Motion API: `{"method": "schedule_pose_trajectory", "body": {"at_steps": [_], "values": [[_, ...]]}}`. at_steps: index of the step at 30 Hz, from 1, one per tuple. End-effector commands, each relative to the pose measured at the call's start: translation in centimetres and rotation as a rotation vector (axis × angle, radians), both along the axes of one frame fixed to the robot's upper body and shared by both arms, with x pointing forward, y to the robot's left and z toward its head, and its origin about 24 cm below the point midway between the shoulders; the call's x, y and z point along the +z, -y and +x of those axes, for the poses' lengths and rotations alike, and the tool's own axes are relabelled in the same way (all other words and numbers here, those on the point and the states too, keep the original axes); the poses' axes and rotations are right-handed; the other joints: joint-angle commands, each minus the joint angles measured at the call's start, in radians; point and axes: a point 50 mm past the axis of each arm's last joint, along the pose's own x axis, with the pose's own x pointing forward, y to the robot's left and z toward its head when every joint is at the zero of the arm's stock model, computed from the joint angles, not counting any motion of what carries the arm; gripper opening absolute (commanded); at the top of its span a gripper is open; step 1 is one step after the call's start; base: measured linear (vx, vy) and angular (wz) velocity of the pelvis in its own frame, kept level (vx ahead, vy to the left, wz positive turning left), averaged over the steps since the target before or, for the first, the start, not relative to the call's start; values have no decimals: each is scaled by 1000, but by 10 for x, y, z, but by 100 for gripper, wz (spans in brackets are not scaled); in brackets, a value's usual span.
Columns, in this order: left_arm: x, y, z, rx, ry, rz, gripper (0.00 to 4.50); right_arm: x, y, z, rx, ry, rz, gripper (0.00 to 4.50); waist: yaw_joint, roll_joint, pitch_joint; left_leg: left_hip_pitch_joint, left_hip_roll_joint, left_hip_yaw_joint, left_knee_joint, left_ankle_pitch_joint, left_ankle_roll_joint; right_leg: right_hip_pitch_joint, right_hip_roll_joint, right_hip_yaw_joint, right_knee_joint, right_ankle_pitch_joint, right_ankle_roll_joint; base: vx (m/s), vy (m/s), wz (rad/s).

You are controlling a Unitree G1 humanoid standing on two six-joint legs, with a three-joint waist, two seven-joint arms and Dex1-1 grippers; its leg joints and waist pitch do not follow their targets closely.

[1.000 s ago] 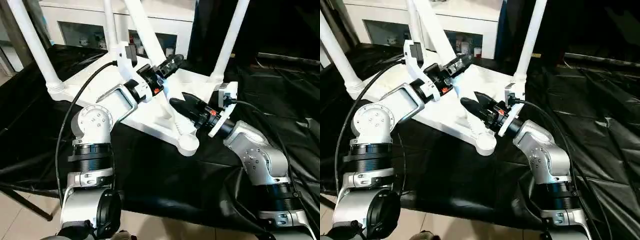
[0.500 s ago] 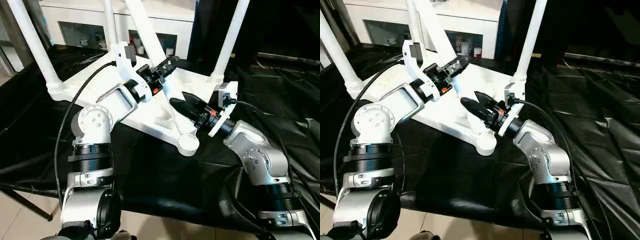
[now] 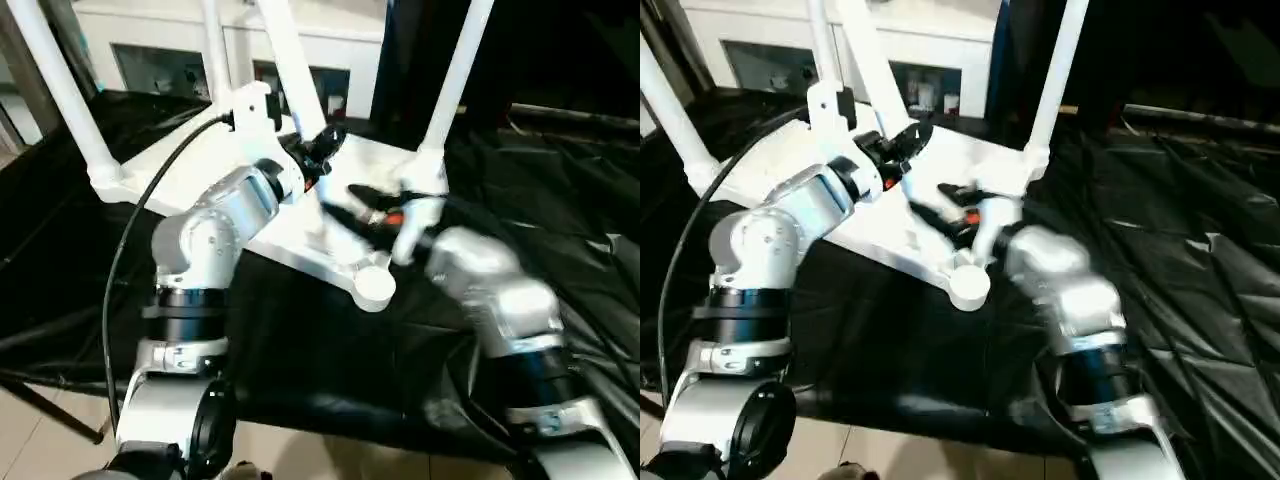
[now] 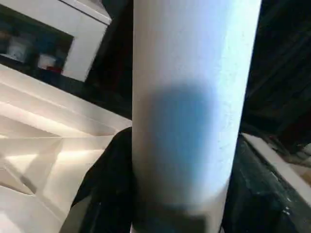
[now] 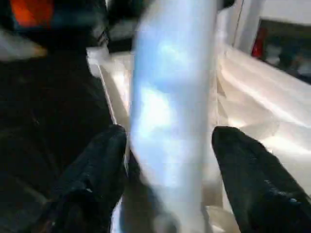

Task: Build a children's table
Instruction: Pick table leg

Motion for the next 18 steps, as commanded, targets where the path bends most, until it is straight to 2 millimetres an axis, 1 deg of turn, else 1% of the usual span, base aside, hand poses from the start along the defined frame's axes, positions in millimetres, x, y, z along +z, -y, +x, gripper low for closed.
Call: {"method": "schedule_pose_trajectory", "body": {"at_steps": [1, 2, 4, 5, 6, 7, 9, 10, 11, 12, 13, 15, 17, 18], "values": [[18, 8, -2, 10, 81, 29, 188, -4, -9, 3, -36, -19, -84, 298, -4, -9, -80, 27, 47, -27, -79, -155, -33, 54, -68, 49, -76, -174, -160, 0, 0, 0], [19, 8, -2, 15, 87, 33, 188, -8, -12, 5, -66, -31, -116, 298, -5, -5, -80, 29, 48, -28, -80, -161, -39, 53, -69, 49, -76, -181, -158, 0, 0, 0], [19, 9, -2, 20, 94, 36, 188, -11, -14, 7, -94, -45, -136, 298, -7, -9, -79, 29, 48, -27, -81, -166, -46, 52, -70, 50, -76, -183, -158, 0, 0, 0], [20, 10, -2, 22, 98, 39, 188, -12, -16, 8, -103, -53, -138, 280, -6, -11, -79, 30, 48, -27, -81, -165, -49, 52, -71, 51, -74, -184, -157, 0, 0, 0], [21, 10, -2, 28, 103, 41, 188, -13, -18, 9, -112, -60, -132, 263, -6, -9, -78, 30, 49, -27, -82, -171, -54, 51, -69, 51, -75, -179, -150, 0, 0, 0], [21, 10, -2, 28, 104, 42, 188, -13, -18, 9, -113, -61, -130, 263, -7, -12, -79, 30, 49, -27, -82, -168, -54, 53, -69, 51, -73, -170, -147, 0, 0, 0], [21, 9, -3, 34, 109, 43, 188, -12, -20, 9, -111, -67, -116, 263, -9, -11, -78, 30, 48, -27, -82, -170, -55, 52, -69, 51, -72, -155, -143, 0, 0, 0], [21, 9, -2, 37, 110, 43, 188, -12, -20, 9, -109, -66, -114, 240, -8, -11, -78, 29, 47, -27, -82, -173, -56, 53, -70, 51, -73, -158, -142, 0, 0, 0], [21, 8, -2, 43, 111, 44, 188, -11, -21, 9, -109, -66, -113, 233, -8, -11, -78, 29, 47, -27, -82, -172, -56, 53, -70, 52, -73, -157, -141, 0, 0, 0], [20, 8, -2, 45, 112, 46, 188, -10, -21, 9, -108, -64, -110, 232, -7, -16, -79, 29, 47, -27, -81, -164, -53, 55, -70, 52, -71, -150, -141, 0, 0, 0], [20, 7, -3, 47, 114, 48, 188, -10, -21, 9, -109, -62, -109, 229, -7, -13, -79, 29, 48, -27, -81, -158, -52, 54, -70, 52, -70, -145, -142, 0, 0, 0], [20, 7, -3, 48, 115, 49, 188, -9, -21, 9, -110, -61, -109, 218, -8, -14, -79, 30, 47, -27, -81, -157, -52, 54, -69, 51, -70, -139, -143, 0, 0, 0], [20, 7, -2, 55, 120, 63, 188, -7, -22, 8, -82, -53, -83, 215, -9, -12, -79, 29, 47, -27, -81, -158, -51, 55, -70, 52, -70, -136, -146, 0, 0, 0], [20, 7, -2, 55, 120, 63, 188, -7, -22, 8, -82, -53, -83, 212, -10, -14, -79, 28, 47, -27, -81, -159, -49, 55, -69, 52, -71, -137, -146, 0, 0, 0]]}}
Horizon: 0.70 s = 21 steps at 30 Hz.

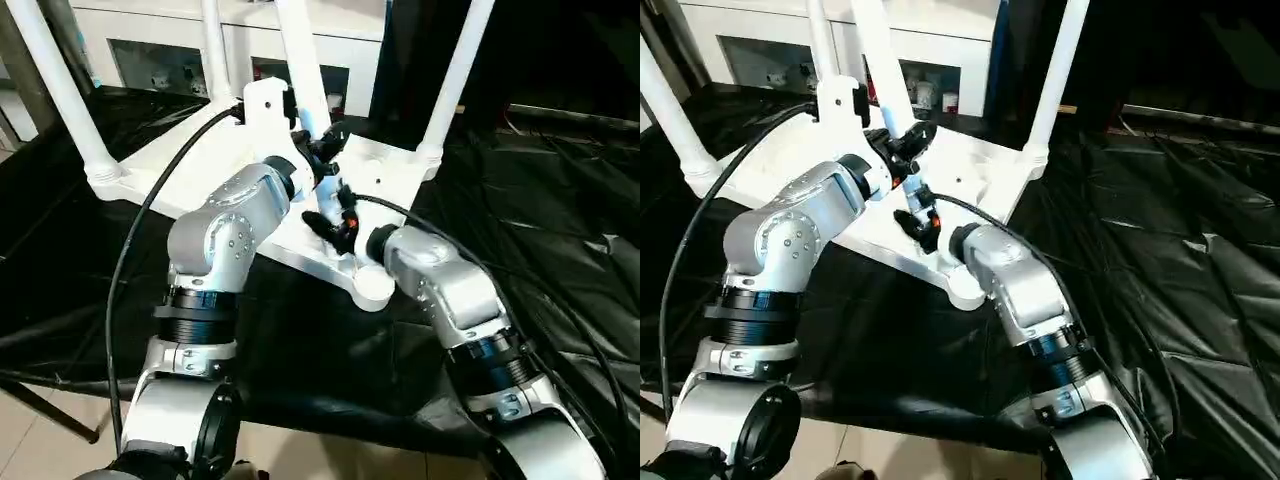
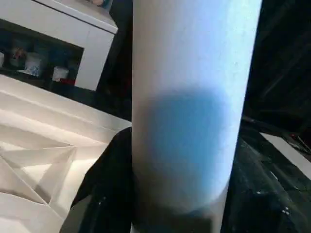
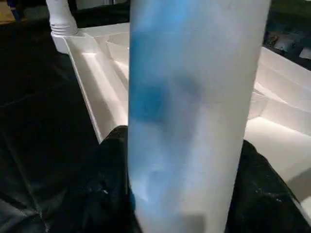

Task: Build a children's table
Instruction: Pick table leg

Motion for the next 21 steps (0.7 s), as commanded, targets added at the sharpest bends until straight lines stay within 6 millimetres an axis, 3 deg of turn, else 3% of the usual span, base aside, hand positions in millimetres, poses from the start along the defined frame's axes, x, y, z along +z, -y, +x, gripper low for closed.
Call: {"method": "schedule_pose_trajectory", "body": {"at_steps": [1, 3, 8, 11, 13, 14, 18, 21], "values": [[16, 0, -1, 18, 86, 19, 223, 0, -3, -3, 46, -1, 13, 211, -1, -5, -81, 28, 47, -27, -80, -159, -48, 55, -69, 51, -71, -138, -148, 0, 0, 0], [18, 0, -3, -57, 88, -43, 258, 8, -2, -9, 147, 18, 114, 209, 0, -4, -81, 28, 46, -26, -80, -170, -41, 57, -70, 51, -72, -141, -149, 0, 0, 0], [23, -7, -8, -188, 107, -159, 293, 20, 8, -22, 350, 54, 237, 204, 7, 0, -82, 28, 49, -26, -76, -157, -18, 60, -72, 50, -67, -104, -179, 0, 0, 0], [27, -13, -30, -548, 128, -338, 296, 26, 29, -40, 590, 13, 371, 202, 15, 0, -82, 28, 48, -24, -73, -159, -1, 62, -73, 50, -64, -113, -214, 0, 0, 0], [27, -13, -39, -654, 148, -353, 296, 28, 36, -43, 643, 0, 417, 202, 14, 1, -81, 27, 50, -23, -73, -149, 13, 58, -69, 49, -63, -101, -231, 0, 0, 0], [27, -13, -39, -654, 148, -353, 296, 28, 36, -43, 643, 0, 417, 201, 12, 6, -80, 29, 49, -23, -74, -169, 13, 57, -68, 48, -67, -124, -232, 0, 0, 0], [21, -6, -59, -875, 145, -323, 296, 26, 47, -49, 749, -37, 424, 201, 13, 6, -75, 35, 52, -27, -81, -229, -18, 57, -71, 48, -80, -253, -199, 0, 0, 0], [18, -1, -67, -944, 144, -303, 279, 24, 48, -54, 794, -60, 425, 200, 12, 11, -73, 37, 53, -30, -85, -258, -36, 54, -72, 49, -84, -295, -181, 0, 0, 0]]}}
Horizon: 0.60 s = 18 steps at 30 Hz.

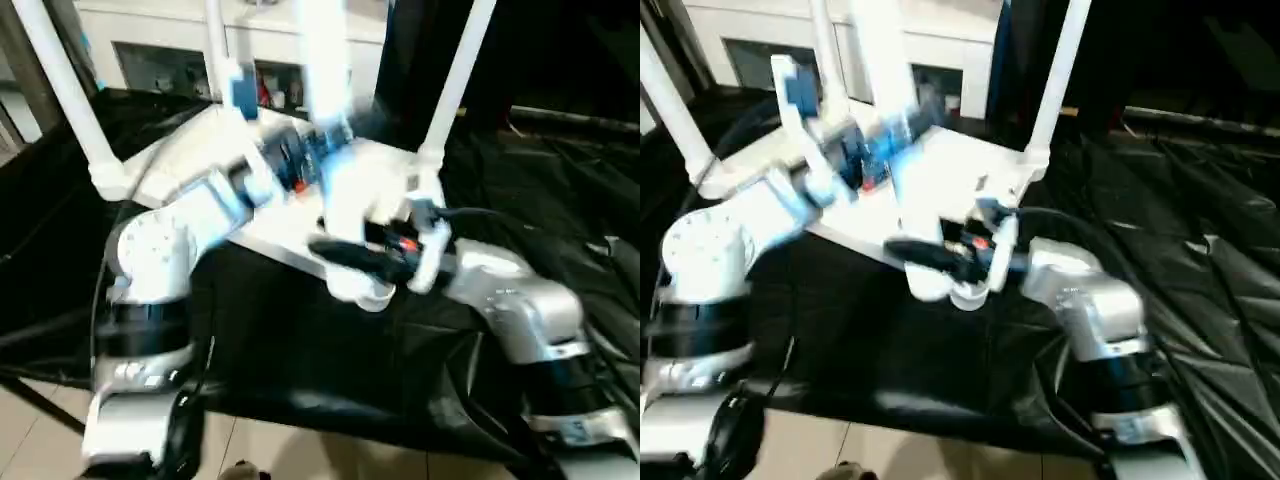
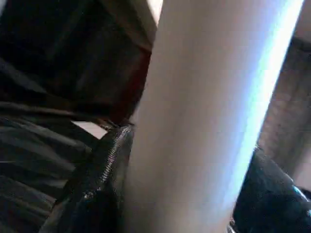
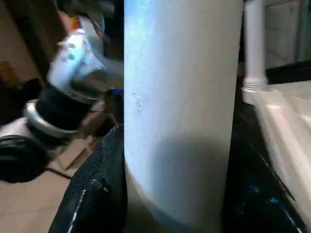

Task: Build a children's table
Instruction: Pick table leg

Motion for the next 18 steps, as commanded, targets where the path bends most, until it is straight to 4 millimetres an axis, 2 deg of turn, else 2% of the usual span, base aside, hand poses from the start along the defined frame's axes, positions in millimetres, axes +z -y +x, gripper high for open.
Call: {"method": "schedule_pose_trajectory", "body": {"at_steps": [1, 4, 5, 7, 9, 10, 14, 15, 17, 18], "values": [[3, 8, -7, -72, 24, 10, 268, 4, -1, -5, 51, 2, 8, 200, -1, 8, -72, 30, 53, -30, -86, -266, -39, 47, -72, 49, -87, -305, -175, 0, 0, 0], [3, 7, -3, -61, 10, 4, 258, 2, -1, -7, 74, -9, 2, 200, -2, 6, -70, 32, 51, -32, -87, -285, -48, 47, -73, 49, -92, -352, -158, 0, 0, 0], [3, 6, -2, -55, 6, 1, 234, 2, -1, -8, 77, -11, 1, 200, -3, 6, -71, 32, 52, -33, -87, -284, -51, 47, -73, 50, -92, -352, -157, 0, 0, 0], [3, 5, 0, -48, 1, -2, 225, 1, 0, -8, 84, -14, -2, 200, -2, 6, -71, 33, 51, -33, -88, -288, -54, 47, -73, 49, -93, -357, -155, 0, 0, 0], [3, 4, 0, -48, -1, -7, 219, 0, 0, -9, 88, -12, -7, 200, -2, 5, -72, 33, 52, -32, -87, -277, -53, 47, -73, 50, -91, -340, -158, 0, 0, 0], [3, 3, 0, -45, 1, -13, 211, -1, 0, -9, 83, 8, -24, 199, -2, 8, -73, 32, 51, -32, -87, -272, -53, 47, -72, 50, -90, -326, -162, 0, 0, 0], [3, 2, 4, -6, -6, -20, 209, -2, 1, -9, 83, 8, -48, 199, -2, 7, -73, 33, 51, -31, -87, -269, -51, 48, -71, 49, -88, -309, -170, 0, 0, 0], [2, 1, 8, 44, -9, -22, 208, -2, 0, -8, 63, -4, -49, 255, -2, 10, -73, 32, 51, -32, -86, -272, -51, 48, -71, 49, -89, -317, -169, 0, 0, 0], [1, -1, 14, 131, -2, -9, 207, -1, -2, -5, 14, -2, -49, 269, -3, 11, -72, 33, 51, -32, -87, -281, -54, 47, -72, 49, -93, -323, -168, 0, 0, 0], [0, -2, 18, 212, 12, 17, 207, -1, -5, -2, -34, 14, -60, 275, -5, 9, -69, 32, 53, -35, -90, -295, -62, 47, -71, 49, -96, -345, -150, 0, 0, 0]]}}
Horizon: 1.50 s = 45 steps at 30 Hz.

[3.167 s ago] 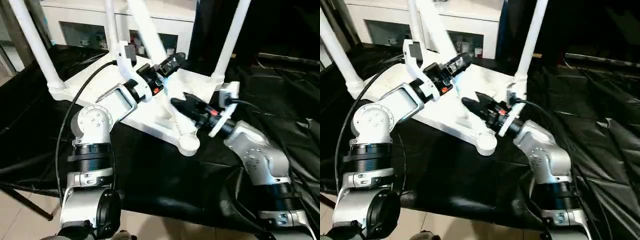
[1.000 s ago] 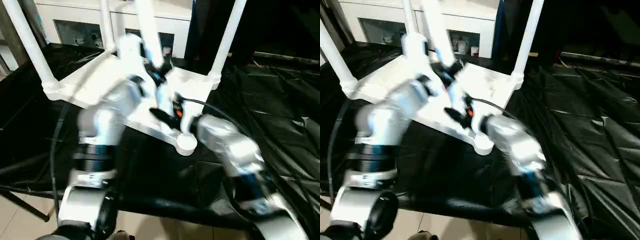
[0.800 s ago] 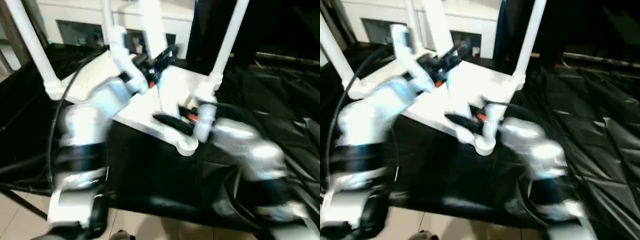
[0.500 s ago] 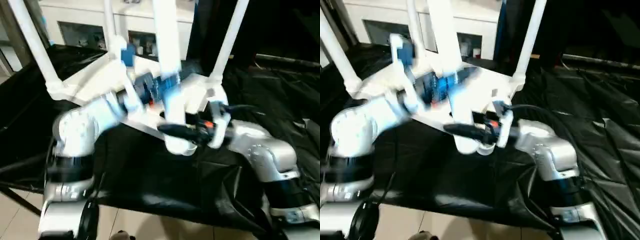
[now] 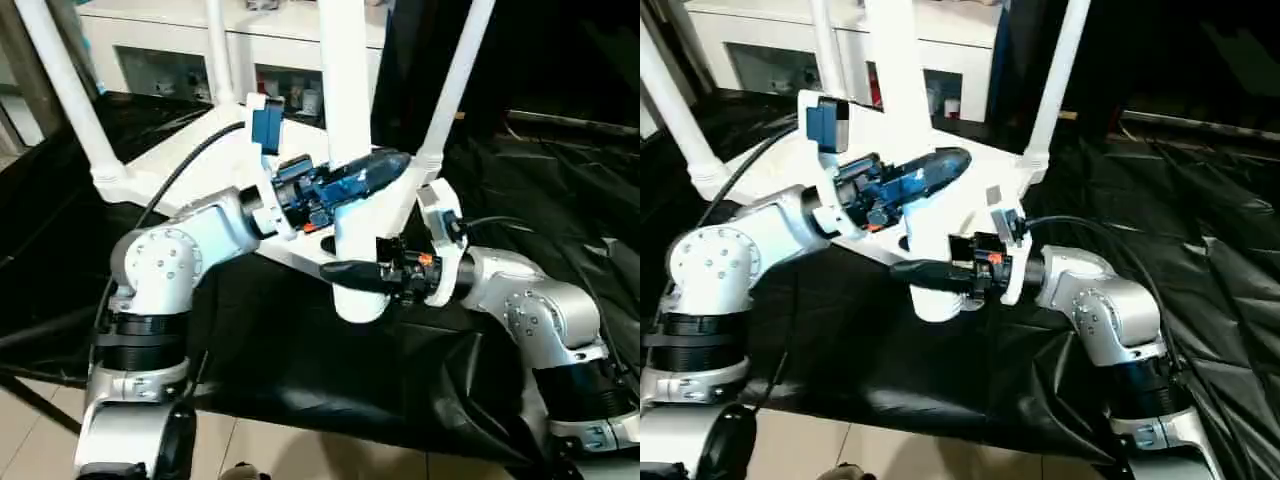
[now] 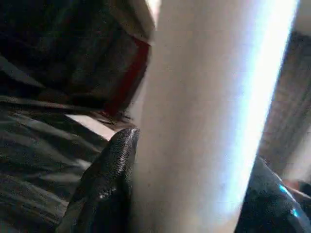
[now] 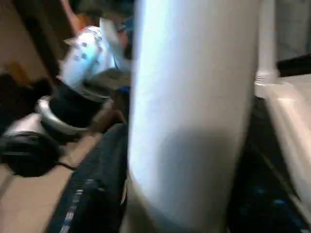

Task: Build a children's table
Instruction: Pick table leg

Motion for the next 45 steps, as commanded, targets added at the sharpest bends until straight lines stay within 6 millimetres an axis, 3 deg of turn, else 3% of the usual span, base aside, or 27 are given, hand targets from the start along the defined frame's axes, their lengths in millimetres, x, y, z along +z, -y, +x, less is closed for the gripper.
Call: {"method": "schedule_pose_trajectory", "body": {"at_steps": [1, 4, 6, 7, 8, 9, 10, 12, 14, 15, 16, 18, 21, 25, 26, 28, 32, 35, 37, 39, 41, 42, 45], "values": [[6, -4, 8, 126, 36, 23, 204, 2, -8, 0, -41, 62, -47, 289, -3, 7, -70, 27, 52, -35, -89, -296, -65, 41, -73, 49, -96, -349, -150, 0, 0, 0], [8, -6, 18, 304, 61, 80, 194, -9, -20, 15, -262, 113, -154, 316, -6, 9, -72, 25, 55, -38, -92, -285, -82, 36, -73, 50, -94, -344, -135, 0, 0, 0], [8, -7, 23, 400, 62, 131, 193, -14, -26, 24, -375, 91, -175, 316, -17, 6, -73, 26, 51, -37, -92, -288, -90, 36, -73, 50, -92, -339, -136, 0, 0, 0], [7, -7, 24, 441, 100, 194, 192, -17, -28, 29, -453, 72, -190, 316, -20, -1, -74, 26, 50, -36, -92, -288, -85, 38, -72, 49, -92, -338, -137, 0, 0, 0], [5, -5, 25, 496, 161, 295, 192, -23, -31, 38, -576, 44, -220, 316, -21, 4, -72, 26, 52, -39, -95, -281, -86, 33, -73, 50, -94, -346, -130, 0, 0, 0], [5, -5, 25, 496, 161, 295, 191, -23, -31, 38, -576, 44, -220, 316, -29, 4, -74, 24, 48, -38, -95, -283, -90, 36, -71, 50, -92, -346, -127, 0, 0, 0], [4, -2, 26, 568, 161, 338, 191, -28, -32, 42, -650, 24, -246, 316, -25, 4, -75, 27, 50, -36, -94, -281, -89, 37, -73, 51, -92, -337, -124, 0, 0, 0], [4, 1, 28, 658, 158, 378, 191, -32, -33, 47, -728, 13, -278, 316, -26, 4, -78, 27, 52, -33, -94, -239, -89, 37, -69, 52, -83, -242, -142, 0, 0, 0], [5, 4, 29, 715, 197, 419, 191, -34, -35, 49, -751, -6, -273, 316, -23, 4, -82, 23, 50, -31, -91, -192, -74, 43, -68, 52, -77, -165, -153, 0, 0, 0], [5, 5, 28, 735, 207, 432, 191, -34, -36, 50, -750, -19, -263, 288, -23, 4, -83, 23, 50, -30, -90, -177, -69, 44, -67, 51, -74, -141, -155, 0, 0, 0], [5, 9, 28, 751, 182, 406, 190, -33, -39, 50, -741, -21, -248, 281, -22, 4, -86, 20, 49, -28, -88, -132, -50, 50, -66, 50, -67, -62, -170, 0, 0, 0], [5, 11, 28, 756, 174, 395, 190, -33, -42, 50, -726, -24, -237, 276, -21, 2, -89, 18, 46, -26, -83, -95, -31, 54, -67, 50, -62, -1, -190, 0, 0, 0], [5, 9, 29, 775, 172, 398, 190, -32, -44, 49, -699, -14, -229, 260, -22, 2, -85, 17, 46, -24, -84, -105, -14, 55, -68, 49, -66, -24, -207, 0, 0, 0], [5, 6, 31, 802, 184, 411, 190, -28, -45, 48, -654, 5, -199, 259, -22, 5, -81, 22, 49, -26, -88, -169, -31, 51, -69, 49, -77, -126, -189, 0, 0, 0], [5, 6, 31, 803, 186, 412, 225, -27, -45, 48, -650, 6, -196, 259, -22, 5, -81, 22, 49, -26, -88, -169, -31, 51, -69, 49, -77, -126, -189, 0, 0, 0], [5, 6, 30, 760, 182, 391, 260, -24, -43, 45, -588, 26, -166, 259, -22, 4, -81, 23, 50, -27, -88, -181, -37, 51, -69, 49, -78, -137, -182, 0, 0, 0], [7, 1, 30, 668, 149, 323, 280, -14, -35, 36, -410, 62, -68, 258, -20, 4, -82, 22, 48, -26, -86, -173, -24, 53, -69, 49, -77, -118, -190, 0, 0, 0], [12, -3, 26, 523, 121, 188, 303, -7, -26, 25, -261, 52, 13, 257, -10, 3, -85, 20, 47, -24, -80, -138, 9, 58, -67, 48, -68, -45, -226, 0, 0, 0], [16, -9, 15, 301, 112, 57, 303, -5, -12, 16, -136, 27, 36, 257, -9, 4, -86, 20, 43, -22, -78, -121, 25, 59, -66, 46, -65, -26, -249, 0, 0, 0], [17, -12, 9, 204, 107, 18, 303, -5, -7, 13, -93, 15, 28, 257, -8, 9, -84, 21, 47, -23, -78, -132, 33, 55, -66, 45, -66, -49, -267, 0, 0, 0], [15, -14, 1, 76, 112, 4, 303, -7, -1, 9, -34, -2, 14, 257, -9, 6, -82, 20, 46, -23, -80, -156, 25, 58, -68, 45, -70, -98, -262, 0, 0, 0], [13, -15, -5, 3, 122, 6, 303, -8, 3, 5, 6, -12, 8, 257, -10, 13, -79, 25, 46, -23, -81, -185, 15, 55, -67, 45, -77, -146, -254, 0, 0, 0], [10, -13, -12, -79, 128, 8, 303, -9, 9, -3, 89, -44, -16, 257, -12, 14, -78, 28, 50, -26, -85, -211, -2, 56, -66, 46, -81, -184, -239, 0, 0, 0]]}}
